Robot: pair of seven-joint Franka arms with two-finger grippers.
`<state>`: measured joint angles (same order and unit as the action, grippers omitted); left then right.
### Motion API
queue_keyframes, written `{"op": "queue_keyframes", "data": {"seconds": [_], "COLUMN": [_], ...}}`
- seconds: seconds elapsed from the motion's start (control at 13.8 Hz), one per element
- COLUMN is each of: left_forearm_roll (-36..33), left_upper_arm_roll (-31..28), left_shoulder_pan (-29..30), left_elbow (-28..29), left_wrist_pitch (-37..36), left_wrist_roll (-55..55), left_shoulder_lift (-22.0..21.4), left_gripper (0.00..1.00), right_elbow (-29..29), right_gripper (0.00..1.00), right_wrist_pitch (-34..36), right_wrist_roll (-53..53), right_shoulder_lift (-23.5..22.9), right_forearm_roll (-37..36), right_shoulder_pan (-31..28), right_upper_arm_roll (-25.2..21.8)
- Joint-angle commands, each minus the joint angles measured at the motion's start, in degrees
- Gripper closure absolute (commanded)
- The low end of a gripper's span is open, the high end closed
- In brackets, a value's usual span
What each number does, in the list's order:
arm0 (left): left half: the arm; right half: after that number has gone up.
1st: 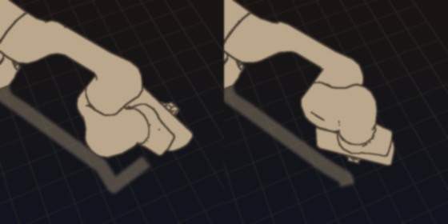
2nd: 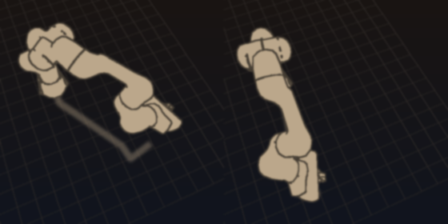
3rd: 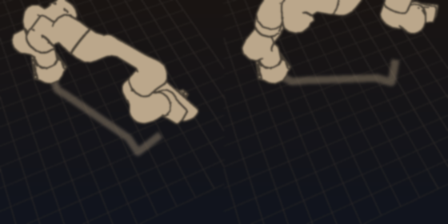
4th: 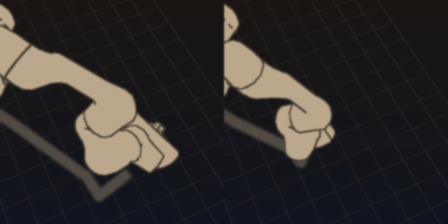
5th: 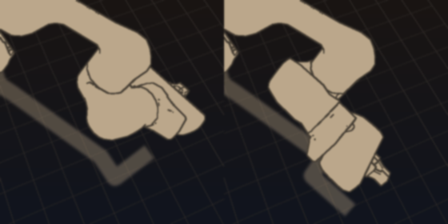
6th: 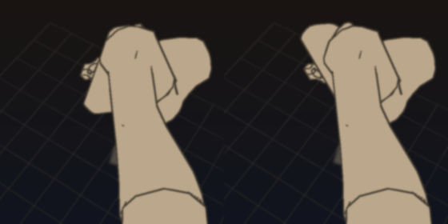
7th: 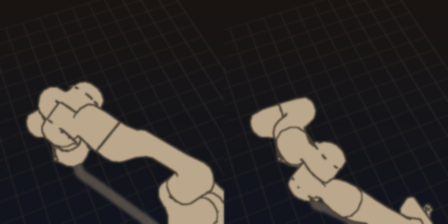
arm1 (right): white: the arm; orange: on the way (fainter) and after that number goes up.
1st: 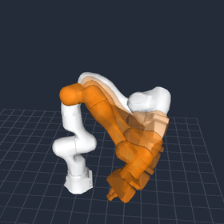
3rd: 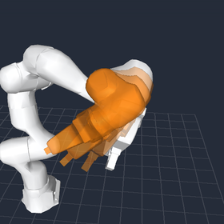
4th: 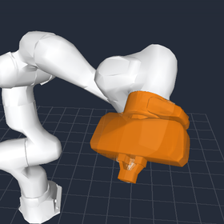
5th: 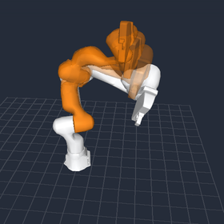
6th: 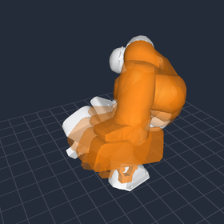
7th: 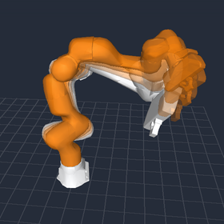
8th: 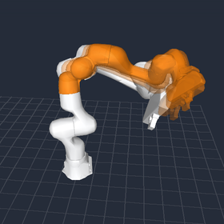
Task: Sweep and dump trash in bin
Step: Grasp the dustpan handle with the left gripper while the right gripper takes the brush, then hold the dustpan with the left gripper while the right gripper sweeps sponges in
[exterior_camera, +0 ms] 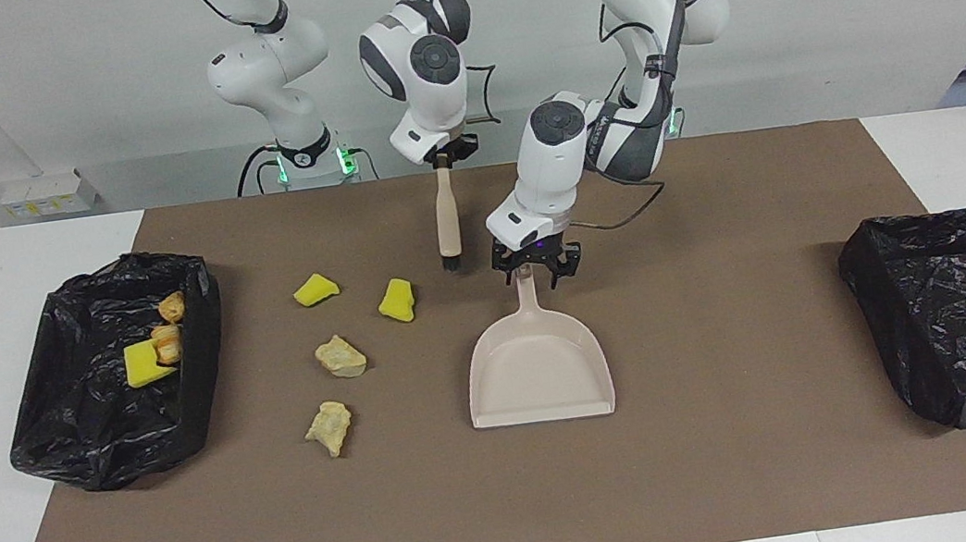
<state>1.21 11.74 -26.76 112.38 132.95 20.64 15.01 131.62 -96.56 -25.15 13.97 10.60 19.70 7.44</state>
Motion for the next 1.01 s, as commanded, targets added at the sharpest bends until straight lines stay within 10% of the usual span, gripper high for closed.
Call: {"op": "queue_keyframes", "data": {"seconds": [0.0,0.43,0.94], "left_forearm_roll": [-0.77,-0.86,-7.14], "left_upper_arm_roll": [-0.93,-1.37,-1.2], "left_shoulder_pan": [1.18,4.26,-0.82], "left_elbow": [-0.14,0.47,4.51], "left_wrist_pitch": [-3.3,-18.24,-21.61], "left_wrist_roll": [-5.49,-36.41,-53.82], "left_shoulder_lift": [-3.23,-10.0,-11.85], "left_gripper": [1.0,1.0,1.0], "right_elbow": [-2.24,-1.99,10.49], "right_gripper": [1.0,1.0,1.0], "right_wrist_pitch": [1.98,-1.45,-2.75], "right_wrist_roll": [10.33,21.63,16.98], "right_shoulder_lift": [-0.17,-1.75,4.31], "right_forearm_roll": [-2.08,-13.77,-13.77], "right_shoulder_pan": [-9.11,-24.07,-25.59], "right_upper_arm_roll": [0.64,0.82,0.82]}}
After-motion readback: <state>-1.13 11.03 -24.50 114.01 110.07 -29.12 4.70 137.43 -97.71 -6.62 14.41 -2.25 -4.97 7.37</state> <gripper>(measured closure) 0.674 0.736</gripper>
